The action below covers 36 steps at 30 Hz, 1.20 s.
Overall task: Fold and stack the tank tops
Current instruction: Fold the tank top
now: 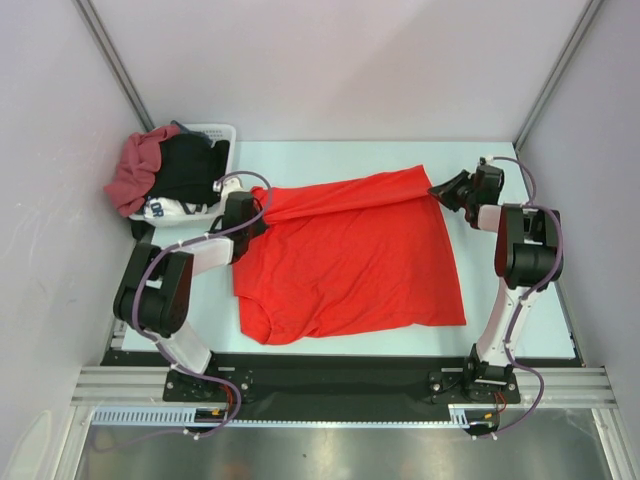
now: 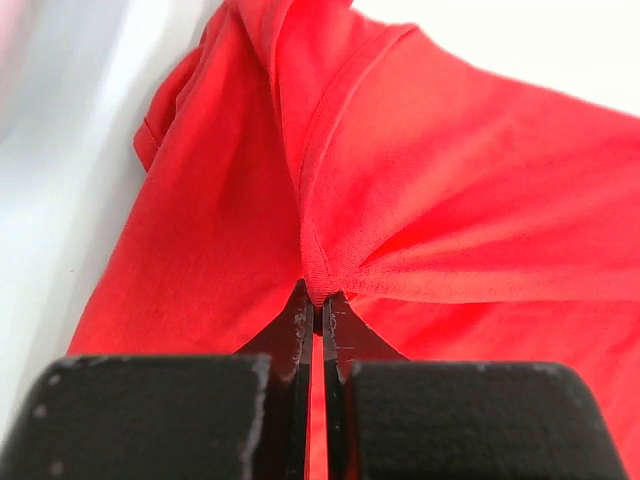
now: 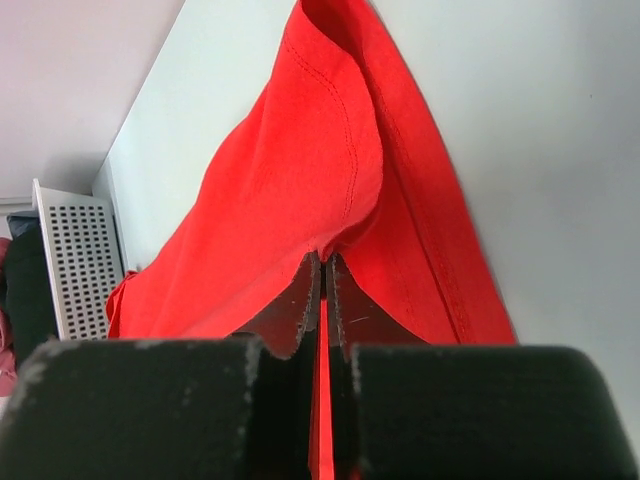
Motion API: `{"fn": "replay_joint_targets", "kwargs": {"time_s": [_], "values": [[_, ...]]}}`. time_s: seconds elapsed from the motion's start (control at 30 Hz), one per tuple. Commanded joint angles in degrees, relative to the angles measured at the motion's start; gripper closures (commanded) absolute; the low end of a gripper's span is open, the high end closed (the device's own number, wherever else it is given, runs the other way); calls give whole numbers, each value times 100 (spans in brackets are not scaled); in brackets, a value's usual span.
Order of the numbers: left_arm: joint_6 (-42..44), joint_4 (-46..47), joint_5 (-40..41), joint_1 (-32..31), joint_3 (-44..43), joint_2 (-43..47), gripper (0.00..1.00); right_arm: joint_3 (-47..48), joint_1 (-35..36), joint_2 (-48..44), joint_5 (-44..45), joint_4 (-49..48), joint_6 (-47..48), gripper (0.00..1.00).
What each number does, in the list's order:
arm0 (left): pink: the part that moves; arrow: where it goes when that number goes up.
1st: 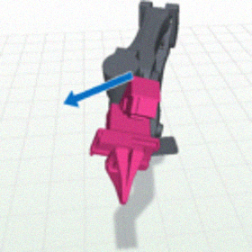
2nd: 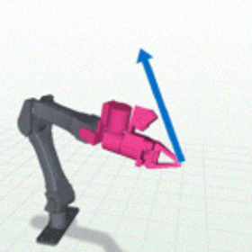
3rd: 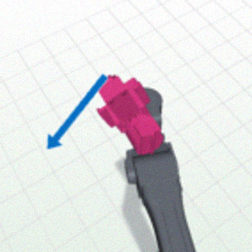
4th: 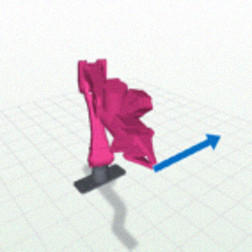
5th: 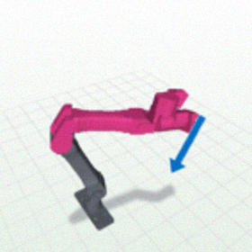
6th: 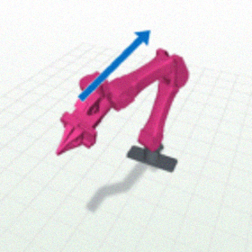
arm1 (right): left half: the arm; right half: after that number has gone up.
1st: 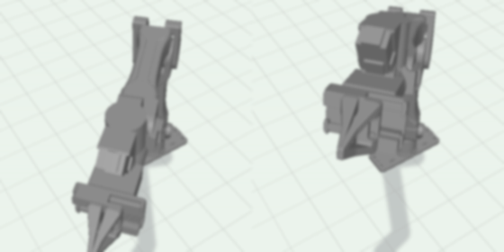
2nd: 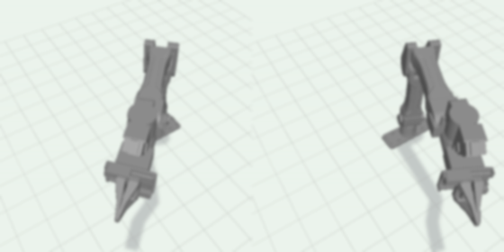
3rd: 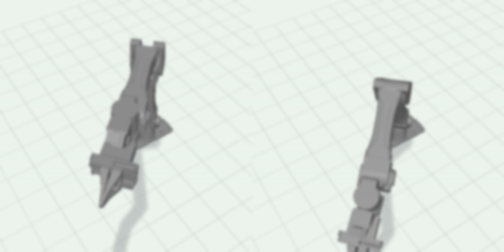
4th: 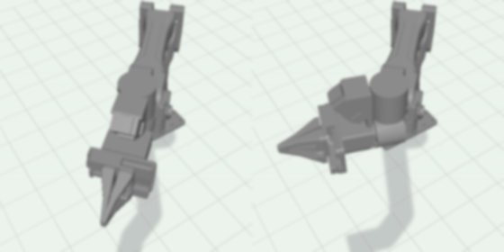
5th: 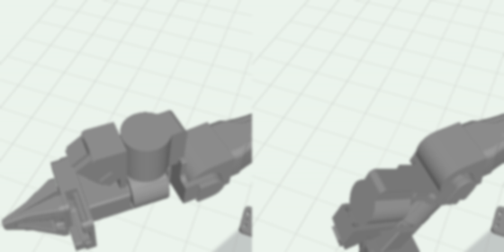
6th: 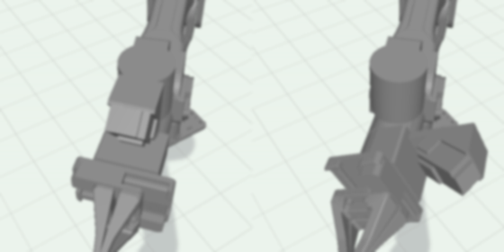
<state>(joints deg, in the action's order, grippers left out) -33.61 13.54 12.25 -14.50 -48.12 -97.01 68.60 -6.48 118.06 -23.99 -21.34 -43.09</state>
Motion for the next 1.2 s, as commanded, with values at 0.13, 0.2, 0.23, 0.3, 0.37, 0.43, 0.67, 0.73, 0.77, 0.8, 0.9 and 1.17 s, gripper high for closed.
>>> {"fn": "replay_joint_targets", "kwargs": {"time_s": [0.13, 0.2, 0.23, 0.3, 0.37, 0.43, 0.67, 0.73, 0.77, 0.8, 0.9, 1.17], "values": [[-102, 52, 14, -35, 311, 648, 100, -329, -90, -749, 193, -151, -50, 100], [-181, 70, 49, -88, 452, 710, 100, -513, -134, -872, 184, -238, -120, 100], [-225, 113, 23, -105, 496, 727, 100, -575, -143, -907, 167, -300, -164, 100], [-243, 114, -12, -132, 549, 745, 100, -715, -152, -986, 193, -309, -165, 100], [-252, 70, -30, -149, 567, 736, 100, -804, -178, -1039, 237, -256, -147, 100], [-278, 61, -47, -211, 593, 745, 100, -970, -213, -1109, 219, -335, -173, 100], [-419, 26, 216, -457, 865, 868, 100, -1375, -240, -1346, 298, -397, -182, 100], [-480, 43, 260, -466, 953, 903, 100, -1463, -240, -1408, 412, -362, -121, 100], [-489, 61, 260, -475, 1032, 929, 100, -1516, -240, -1469, 447, -318, -121, 100], [-524, 78, 295, -509, 1120, 973, 100, -1577, -240, -1514, 465, -309, -103, 100], [-594, 113, 365, -571, 1226, 1000, 100, -1630, -231, -1575, 535, -230, -59, 100], [-630, 105, 427, -633, 1419, 1026, 100, -1788, -231, -1628, 676, -10, 11, 100]]}}
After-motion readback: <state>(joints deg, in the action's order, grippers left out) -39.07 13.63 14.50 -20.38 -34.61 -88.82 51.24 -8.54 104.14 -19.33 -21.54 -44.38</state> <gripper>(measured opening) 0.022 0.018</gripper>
